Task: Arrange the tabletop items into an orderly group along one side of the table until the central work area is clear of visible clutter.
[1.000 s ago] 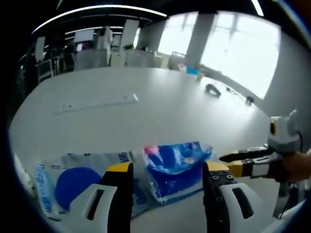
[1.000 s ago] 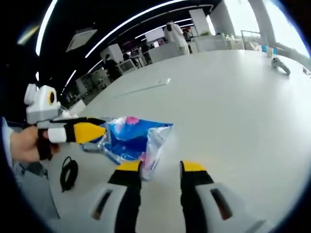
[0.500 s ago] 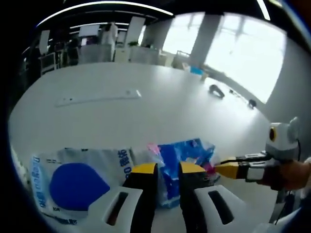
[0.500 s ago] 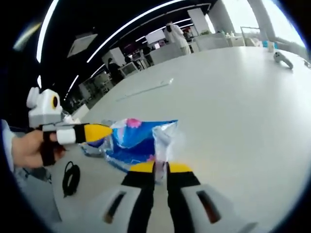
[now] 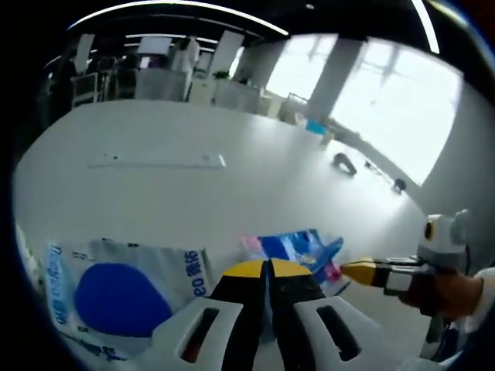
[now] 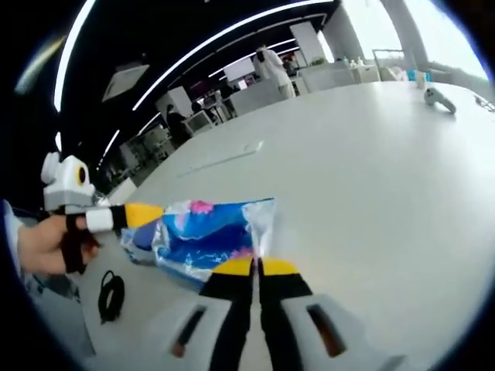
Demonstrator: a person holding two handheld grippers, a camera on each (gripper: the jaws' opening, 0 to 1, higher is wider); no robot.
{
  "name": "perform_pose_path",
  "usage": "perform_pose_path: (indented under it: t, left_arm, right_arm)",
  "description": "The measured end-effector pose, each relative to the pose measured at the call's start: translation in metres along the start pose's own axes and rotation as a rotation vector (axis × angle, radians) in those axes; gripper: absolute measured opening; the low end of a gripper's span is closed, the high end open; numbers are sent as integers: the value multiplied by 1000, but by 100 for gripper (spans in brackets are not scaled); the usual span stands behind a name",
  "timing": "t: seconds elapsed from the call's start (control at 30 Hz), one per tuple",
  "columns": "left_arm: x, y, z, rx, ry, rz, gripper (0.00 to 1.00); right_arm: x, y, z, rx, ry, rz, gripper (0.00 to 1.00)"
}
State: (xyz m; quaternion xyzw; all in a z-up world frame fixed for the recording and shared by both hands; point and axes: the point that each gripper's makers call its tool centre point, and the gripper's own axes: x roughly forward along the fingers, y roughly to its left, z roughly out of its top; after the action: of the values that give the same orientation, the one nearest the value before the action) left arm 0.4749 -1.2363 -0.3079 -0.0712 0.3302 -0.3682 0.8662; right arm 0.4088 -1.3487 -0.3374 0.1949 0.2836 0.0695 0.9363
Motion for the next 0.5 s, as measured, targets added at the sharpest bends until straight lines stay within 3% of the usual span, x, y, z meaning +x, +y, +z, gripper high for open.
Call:
perform_pose_path:
  t: [0.23,0.5]
  left_arm:
    - [1,2,6,38,-3,32,0]
    - [5,12,-3,86,56,81,0]
  right_arm:
    - [5,-1,9,-20,-8,7,0]
    - [14,1,-1,-18,28,24,0]
